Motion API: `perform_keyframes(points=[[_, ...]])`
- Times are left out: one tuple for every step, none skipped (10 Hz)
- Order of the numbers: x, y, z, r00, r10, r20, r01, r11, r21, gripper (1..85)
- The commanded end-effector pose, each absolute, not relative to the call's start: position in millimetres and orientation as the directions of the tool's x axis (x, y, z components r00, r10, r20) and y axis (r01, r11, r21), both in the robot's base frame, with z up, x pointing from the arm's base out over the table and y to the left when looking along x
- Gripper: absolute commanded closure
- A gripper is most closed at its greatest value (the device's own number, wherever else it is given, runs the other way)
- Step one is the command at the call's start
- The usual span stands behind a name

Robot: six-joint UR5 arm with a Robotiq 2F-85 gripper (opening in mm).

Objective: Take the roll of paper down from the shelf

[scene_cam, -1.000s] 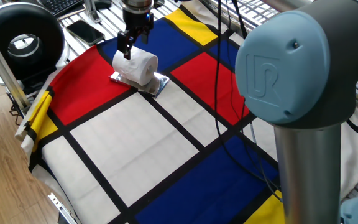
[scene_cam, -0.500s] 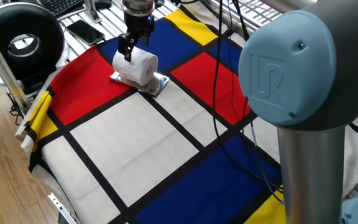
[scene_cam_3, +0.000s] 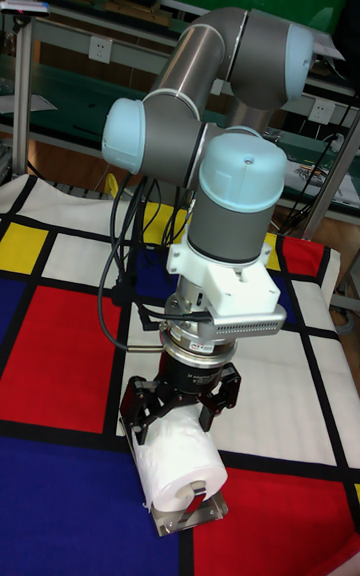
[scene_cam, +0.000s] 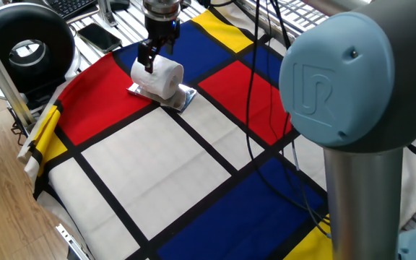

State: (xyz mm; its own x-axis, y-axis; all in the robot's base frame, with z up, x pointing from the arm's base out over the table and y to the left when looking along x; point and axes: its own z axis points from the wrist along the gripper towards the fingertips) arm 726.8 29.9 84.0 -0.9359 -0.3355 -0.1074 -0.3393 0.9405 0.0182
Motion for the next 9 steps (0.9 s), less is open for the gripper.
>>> perform_keyframes(points=[[726,30,85,-0.939,-0.327,-0.108,-0.331,0.943,0.026,0.7],[726,31,83,-0.941,-0.321,-0.107,-0.325,0.945,0.025,0.7],[725,33,80,-0.942,-0.318,-0.11,-0.322,0.946,0.028,0.7],[726,40,76,-0.941,-0.314,-0.123,-0.321,0.946,0.039,0.7],[725,47,74,-0.945,-0.303,-0.126,-0.311,0.949,0.048,0.7],[726,50,73,-0.946,-0.298,-0.128,-0.306,0.951,0.048,0.7],[727,53,73,-0.947,-0.294,-0.128,-0.302,0.952,0.048,0.7],[727,56,74,-0.95,-0.287,-0.124,-0.295,0.955,0.045,0.7],[727,56,74,-0.95,-0.287,-0.125,-0.295,0.955,0.043,0.7]])
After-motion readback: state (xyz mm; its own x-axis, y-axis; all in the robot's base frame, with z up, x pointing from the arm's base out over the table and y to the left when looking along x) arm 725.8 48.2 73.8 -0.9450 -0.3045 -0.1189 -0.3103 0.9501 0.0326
